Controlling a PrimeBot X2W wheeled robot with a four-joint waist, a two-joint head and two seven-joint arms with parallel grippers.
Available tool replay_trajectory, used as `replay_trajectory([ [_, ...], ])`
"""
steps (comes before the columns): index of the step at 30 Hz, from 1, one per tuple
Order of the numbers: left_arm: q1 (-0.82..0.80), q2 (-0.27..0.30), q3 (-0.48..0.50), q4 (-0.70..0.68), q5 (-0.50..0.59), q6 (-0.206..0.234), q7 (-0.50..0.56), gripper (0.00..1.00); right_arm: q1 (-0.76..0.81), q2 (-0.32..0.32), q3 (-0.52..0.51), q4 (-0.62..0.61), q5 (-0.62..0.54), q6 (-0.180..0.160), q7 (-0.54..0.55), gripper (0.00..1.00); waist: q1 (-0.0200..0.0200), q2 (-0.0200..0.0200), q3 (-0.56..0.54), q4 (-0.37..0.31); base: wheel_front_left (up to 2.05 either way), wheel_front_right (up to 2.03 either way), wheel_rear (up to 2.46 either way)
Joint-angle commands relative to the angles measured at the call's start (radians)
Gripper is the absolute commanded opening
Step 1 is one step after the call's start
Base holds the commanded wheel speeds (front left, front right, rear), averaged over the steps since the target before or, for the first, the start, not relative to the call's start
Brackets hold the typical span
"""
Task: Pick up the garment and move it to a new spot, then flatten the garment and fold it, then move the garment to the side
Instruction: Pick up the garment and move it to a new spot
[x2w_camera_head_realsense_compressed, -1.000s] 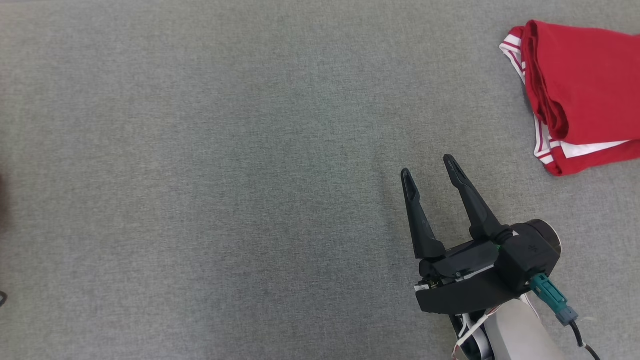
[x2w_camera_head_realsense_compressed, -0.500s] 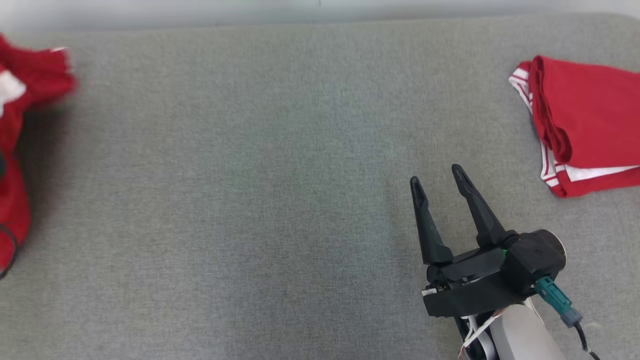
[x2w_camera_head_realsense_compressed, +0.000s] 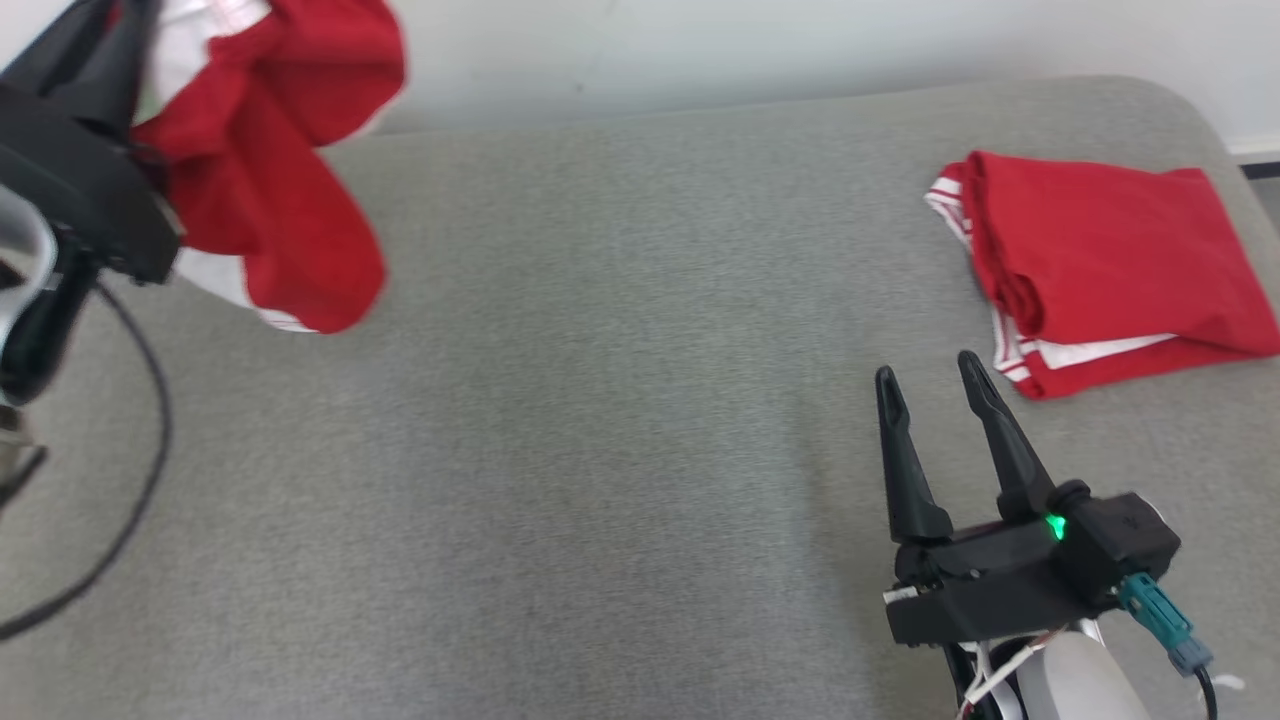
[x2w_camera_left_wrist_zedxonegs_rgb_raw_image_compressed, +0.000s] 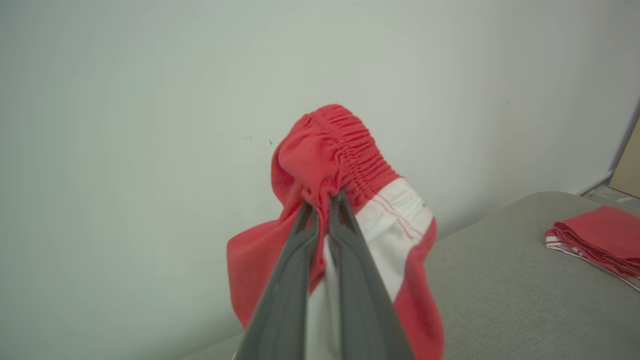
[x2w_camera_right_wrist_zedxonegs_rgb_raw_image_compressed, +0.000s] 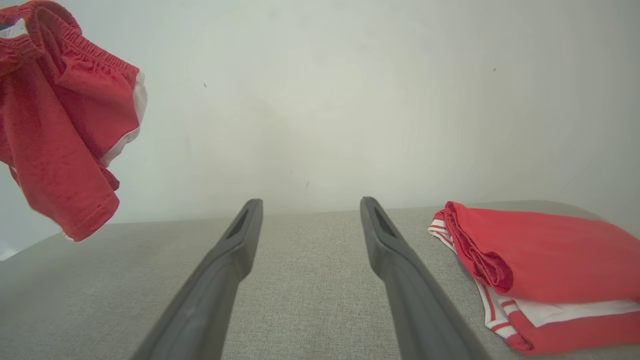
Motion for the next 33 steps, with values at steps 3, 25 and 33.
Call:
replay_trajectory([
  [3,0.038,-0.023,-0.016,-0.078,-0.001,0.021,0.011,0.0,0.02,0.0,-0.013,-0.001,0.004,0.001,-0.001,1.0,0.0001,0.0001,-0.015,-0.048,0.0,0.0,0.0],
  [25,0.351,-0.279,-0.283,-0.005,0.022,0.057,-0.083,0.0,0.008,0.0,-0.006,0.027,0.038,0.001,-0.001,1.0,0.0001,0.0001,0.001,-0.147,0.0,0.0,0.0],
  [33,0.319,-0.335,-0.304,0.089,0.043,0.029,-0.171,1.0,0.039,0.0,-0.028,0.037,0.017,0.001,-0.001,1.0,0.0001,0.0001,-0.051,-0.105,0.0,0.0,0.0],
])
